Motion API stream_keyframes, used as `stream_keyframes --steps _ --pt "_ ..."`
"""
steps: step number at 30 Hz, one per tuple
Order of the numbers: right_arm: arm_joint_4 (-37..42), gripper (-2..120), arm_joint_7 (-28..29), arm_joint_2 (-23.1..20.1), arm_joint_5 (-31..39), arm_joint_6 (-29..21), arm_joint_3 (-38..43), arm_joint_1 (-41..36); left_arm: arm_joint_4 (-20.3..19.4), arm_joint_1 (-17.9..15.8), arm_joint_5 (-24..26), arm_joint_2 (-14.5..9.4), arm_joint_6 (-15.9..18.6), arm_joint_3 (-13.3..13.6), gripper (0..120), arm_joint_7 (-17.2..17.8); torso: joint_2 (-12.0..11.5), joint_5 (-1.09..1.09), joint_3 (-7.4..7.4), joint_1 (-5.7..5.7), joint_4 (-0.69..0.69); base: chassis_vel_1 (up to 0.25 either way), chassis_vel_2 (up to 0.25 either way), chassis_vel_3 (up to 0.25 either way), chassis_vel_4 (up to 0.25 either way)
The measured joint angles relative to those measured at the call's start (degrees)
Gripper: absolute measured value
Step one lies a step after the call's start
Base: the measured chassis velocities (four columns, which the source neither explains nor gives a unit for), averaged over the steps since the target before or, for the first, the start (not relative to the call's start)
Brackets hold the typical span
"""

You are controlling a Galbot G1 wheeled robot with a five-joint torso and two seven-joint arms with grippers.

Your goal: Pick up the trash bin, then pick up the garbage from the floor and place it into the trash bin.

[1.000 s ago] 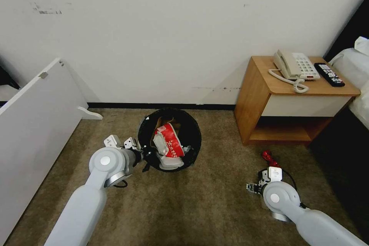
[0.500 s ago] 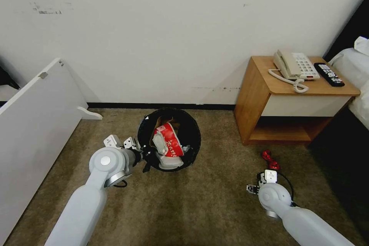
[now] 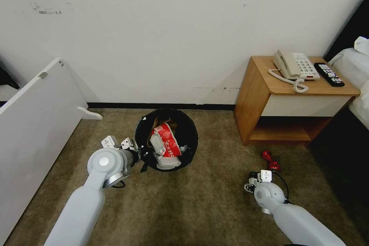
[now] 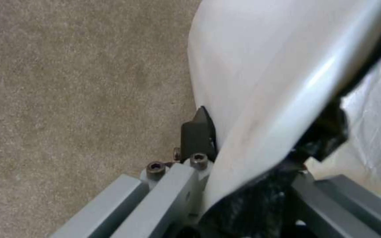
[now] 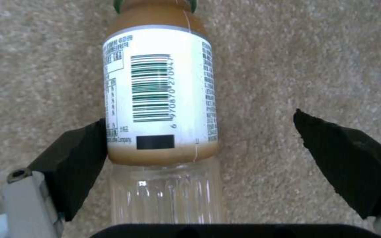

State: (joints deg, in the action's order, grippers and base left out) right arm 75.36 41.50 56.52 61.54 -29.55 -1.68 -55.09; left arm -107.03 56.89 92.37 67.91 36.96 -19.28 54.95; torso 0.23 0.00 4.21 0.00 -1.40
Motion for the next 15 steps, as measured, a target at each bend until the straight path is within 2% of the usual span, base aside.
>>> stream_keyframes --steps 8,11,14,15 --pt "-1.64 98 -1.18 0.9 -1.36 0.34 -0.06 0.27 0.03 0.01 -0.36 0.09 -0.08 0.19 0 -0.07 0.0 0.0 0.0 0.0 0.0 0.0 0.0 0.0 0.0" --pt "-2.24 84 -2.13 1.45 -1.75 0.59 -0.46 0.88 0.06 0.0 -0.42 -0.06 -0.12 0.1 0 -0.15 0.03 -0.06 -0.01 0.0 -0.02 0.0 0.0 0.0 0.0" --pt "-2.28 78 -2.38 1.55 -1.76 0.67 -0.64 1.05 0.12 -0.04 -0.43 -0.08 -0.13 0.03 0 -0.16 0.03 -0.05 -0.01 -0.01 -0.02 0.0 0.0 0.0 0.0" --pt "-2.26 72 -2.66 1.6 -1.74 0.72 -0.79 1.16 0.18 -0.05 -0.47 -0.07 -0.14 0.01 0 -0.18 0.03 -0.04 -0.01 0.0 -0.02 0.0 0.0 0.0 0.0"
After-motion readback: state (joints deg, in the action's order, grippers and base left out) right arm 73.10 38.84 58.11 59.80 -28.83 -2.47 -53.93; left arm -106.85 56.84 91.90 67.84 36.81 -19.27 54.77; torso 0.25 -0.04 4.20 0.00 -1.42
